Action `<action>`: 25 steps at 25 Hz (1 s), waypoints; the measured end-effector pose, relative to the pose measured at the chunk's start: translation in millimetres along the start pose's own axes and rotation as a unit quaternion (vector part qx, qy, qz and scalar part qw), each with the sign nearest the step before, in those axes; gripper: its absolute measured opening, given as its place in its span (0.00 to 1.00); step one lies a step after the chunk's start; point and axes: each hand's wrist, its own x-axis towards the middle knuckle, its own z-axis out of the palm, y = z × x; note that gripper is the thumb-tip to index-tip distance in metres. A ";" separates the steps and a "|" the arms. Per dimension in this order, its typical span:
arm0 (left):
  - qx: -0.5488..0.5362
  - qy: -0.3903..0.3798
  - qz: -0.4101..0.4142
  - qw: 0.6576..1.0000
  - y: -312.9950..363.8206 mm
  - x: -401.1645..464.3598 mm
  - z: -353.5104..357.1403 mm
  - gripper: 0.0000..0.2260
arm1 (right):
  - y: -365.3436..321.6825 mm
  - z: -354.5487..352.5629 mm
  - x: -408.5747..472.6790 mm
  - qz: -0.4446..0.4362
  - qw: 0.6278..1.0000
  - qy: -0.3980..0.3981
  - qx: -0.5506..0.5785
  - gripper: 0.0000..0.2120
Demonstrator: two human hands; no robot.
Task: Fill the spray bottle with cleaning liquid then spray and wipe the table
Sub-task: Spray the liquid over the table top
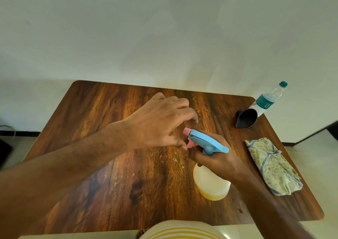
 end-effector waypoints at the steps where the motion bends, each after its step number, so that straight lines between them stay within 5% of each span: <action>1: 0.001 0.020 0.004 1.000 0.4 -0.1 -1.4 0.20 | -1.4 -0.2 0.5 -0.001 1.000 -0.001 0.004 0.11; 5: 0.029 0.025 0.017 0.999 -0.1 0.9 -4.0 0.10 | -1.6 1.6 2.9 0.012 1.000 -0.003 0.003 0.13; 10: 0.006 -0.040 0.013 0.999 -4.7 0.5 -3.8 0.18 | -0.8 0.7 6.6 0.009 1.000 -0.006 -0.003 0.10; 17: 0.020 -0.020 0.014 1.000 -8.5 3.2 -6.1 0.10 | -2.8 2.2 12.7 0.005 1.000 -0.014 0.008 0.12; 22: -0.035 -0.061 -0.003 0.998 -11.6 2.6 -5.7 0.18 | -2.3 2.3 12.1 0.001 1.000 -0.018 0.008 0.07; 25: -0.012 -0.022 0.003 1.000 -13.4 2.8 -4.5 0.12 | -1.5 2.4 13.4 0.016 1.000 -0.012 0.009 0.14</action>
